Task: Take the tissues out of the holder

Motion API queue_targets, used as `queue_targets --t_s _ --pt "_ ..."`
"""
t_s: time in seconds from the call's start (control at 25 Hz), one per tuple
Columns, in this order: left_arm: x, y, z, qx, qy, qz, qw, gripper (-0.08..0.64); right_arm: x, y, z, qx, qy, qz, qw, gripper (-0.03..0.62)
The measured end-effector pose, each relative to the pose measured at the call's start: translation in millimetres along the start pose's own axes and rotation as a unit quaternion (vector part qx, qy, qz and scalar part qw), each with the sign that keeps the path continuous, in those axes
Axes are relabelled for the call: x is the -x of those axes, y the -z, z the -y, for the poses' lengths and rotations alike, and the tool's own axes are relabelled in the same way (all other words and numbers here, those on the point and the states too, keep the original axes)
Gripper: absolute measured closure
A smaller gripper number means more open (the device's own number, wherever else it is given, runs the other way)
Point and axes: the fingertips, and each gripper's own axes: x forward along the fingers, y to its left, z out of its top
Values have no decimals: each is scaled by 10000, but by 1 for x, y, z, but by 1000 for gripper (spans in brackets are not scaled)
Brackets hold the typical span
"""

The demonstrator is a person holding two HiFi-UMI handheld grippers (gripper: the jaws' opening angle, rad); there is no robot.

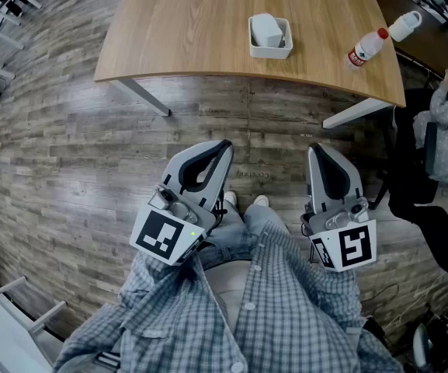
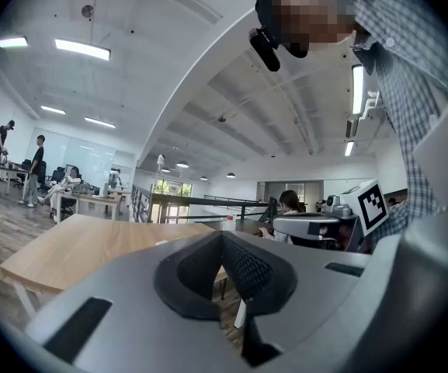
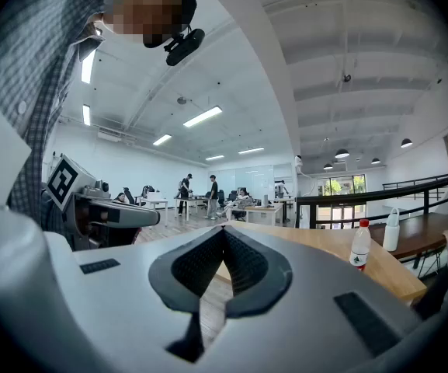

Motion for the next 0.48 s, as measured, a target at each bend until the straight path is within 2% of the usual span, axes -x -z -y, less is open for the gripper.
queue_targets --t_s 0.16,0.48 --pt "-7 -5 10 -36 32 106 9999 554 5 0 1 23 -99 0 9999 581" --pt "-7 -1 13 -67 -18 43 10000 554 12 1 1 -4 -77 13 10000 581"
